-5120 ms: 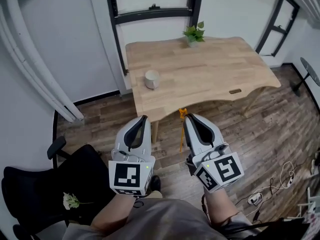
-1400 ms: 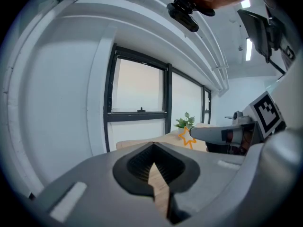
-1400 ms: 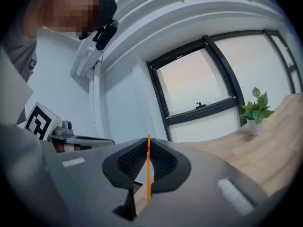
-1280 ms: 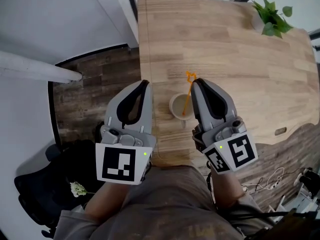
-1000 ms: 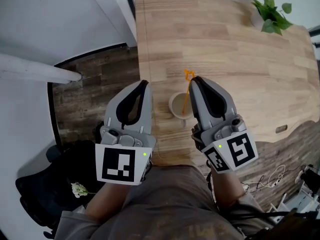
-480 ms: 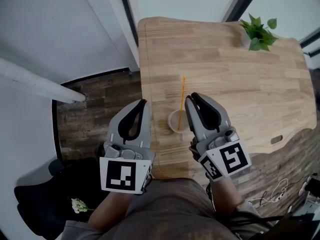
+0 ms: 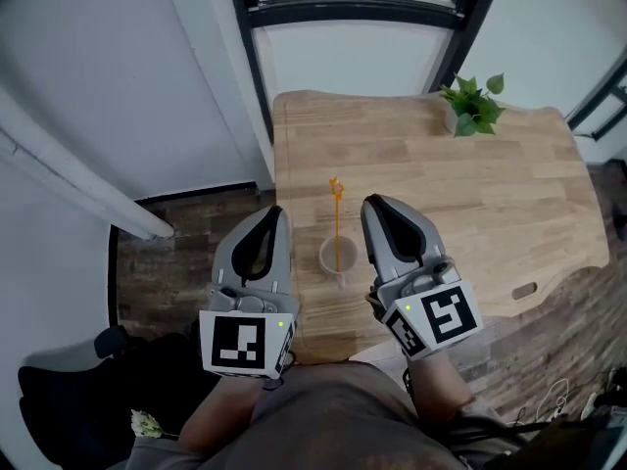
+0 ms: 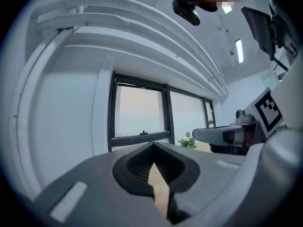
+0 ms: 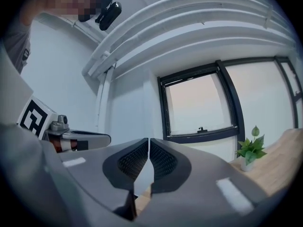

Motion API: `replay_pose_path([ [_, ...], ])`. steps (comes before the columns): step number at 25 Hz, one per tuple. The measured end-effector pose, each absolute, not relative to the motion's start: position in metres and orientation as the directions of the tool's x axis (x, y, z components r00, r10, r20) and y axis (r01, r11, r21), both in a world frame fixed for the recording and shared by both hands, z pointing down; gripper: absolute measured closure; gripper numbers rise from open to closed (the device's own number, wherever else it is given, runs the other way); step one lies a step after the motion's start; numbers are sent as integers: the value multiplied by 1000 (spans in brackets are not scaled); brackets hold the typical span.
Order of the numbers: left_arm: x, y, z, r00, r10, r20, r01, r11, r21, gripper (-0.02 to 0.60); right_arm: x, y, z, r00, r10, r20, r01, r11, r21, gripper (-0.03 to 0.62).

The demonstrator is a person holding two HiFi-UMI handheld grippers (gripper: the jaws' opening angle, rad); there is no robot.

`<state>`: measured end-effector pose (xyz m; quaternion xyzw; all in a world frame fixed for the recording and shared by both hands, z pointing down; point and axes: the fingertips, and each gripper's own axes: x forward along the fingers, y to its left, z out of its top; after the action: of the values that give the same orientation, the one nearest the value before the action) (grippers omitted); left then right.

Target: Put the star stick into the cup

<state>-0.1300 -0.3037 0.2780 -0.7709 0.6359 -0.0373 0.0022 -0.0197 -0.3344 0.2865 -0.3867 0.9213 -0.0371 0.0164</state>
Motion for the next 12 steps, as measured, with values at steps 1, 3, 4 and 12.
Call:
replay_pose_path([
  [1,-129,-300,273,182,-983,40,-981,-184,-56,581,-18,-331,280,-700,-714,-13,-711,699,-69,563],
  [3,-128,-294,263,168,-986,17,-983,-168,-67,581,-14,-324,268,-701,-712,-37,-711,702,-44,569],
  [4,-128,-291,259,161,-987,8,-984,-161,-71,581,-12,-321,262,-702,-711,-47,-710,704,-32,570],
  [12,-121,-280,230,149,-988,-51,-984,-143,-104,581,-8,-309,236,-707,-701,-89,-705,709,19,571],
])
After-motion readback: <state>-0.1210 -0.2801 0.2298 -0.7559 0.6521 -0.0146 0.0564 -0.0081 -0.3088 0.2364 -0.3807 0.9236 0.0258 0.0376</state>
